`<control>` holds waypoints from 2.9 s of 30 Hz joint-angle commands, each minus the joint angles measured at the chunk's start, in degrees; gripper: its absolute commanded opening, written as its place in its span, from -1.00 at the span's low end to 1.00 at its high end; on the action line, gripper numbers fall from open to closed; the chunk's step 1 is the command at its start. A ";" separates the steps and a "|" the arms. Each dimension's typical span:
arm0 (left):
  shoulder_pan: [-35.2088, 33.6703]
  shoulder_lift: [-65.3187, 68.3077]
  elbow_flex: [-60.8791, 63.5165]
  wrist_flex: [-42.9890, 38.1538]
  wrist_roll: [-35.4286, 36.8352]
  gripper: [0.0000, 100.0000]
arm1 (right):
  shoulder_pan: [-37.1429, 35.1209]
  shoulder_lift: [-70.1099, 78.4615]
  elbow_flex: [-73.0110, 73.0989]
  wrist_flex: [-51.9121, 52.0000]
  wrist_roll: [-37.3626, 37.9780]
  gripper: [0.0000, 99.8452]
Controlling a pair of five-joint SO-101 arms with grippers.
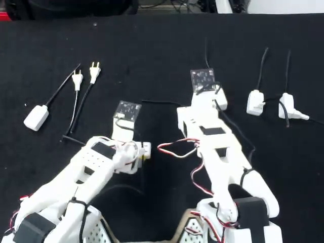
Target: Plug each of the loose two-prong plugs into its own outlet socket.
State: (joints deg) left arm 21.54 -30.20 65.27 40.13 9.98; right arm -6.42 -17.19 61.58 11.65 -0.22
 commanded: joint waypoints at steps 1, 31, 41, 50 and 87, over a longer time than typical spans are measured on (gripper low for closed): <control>1.01 -1.49 -2.77 2.37 0.00 -0.54 | 1.14 -1.89 -2.95 -1.32 -0.35 -0.64; -37.58 38.95 -55.87 -2.11 -24.97 -0.55 | 0.97 -1.89 -2.59 -1.32 -0.35 -0.64; -38.11 63.38 -81.19 -2.02 -24.88 -0.55 | 0.97 -1.89 -2.59 -1.23 -0.26 -0.64; -38.64 75.69 -95.52 -1.93 -19.16 -0.55 | 0.97 -1.89 -2.59 -1.23 -0.26 -0.64; -33.98 77.45 -101.67 15.74 -16.62 -0.88 | 0.97 -1.89 -2.59 -1.14 -0.18 -0.64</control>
State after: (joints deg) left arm -12.75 49.01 -35.03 53.14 -6.99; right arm -6.42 -17.19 61.58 11.65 -0.22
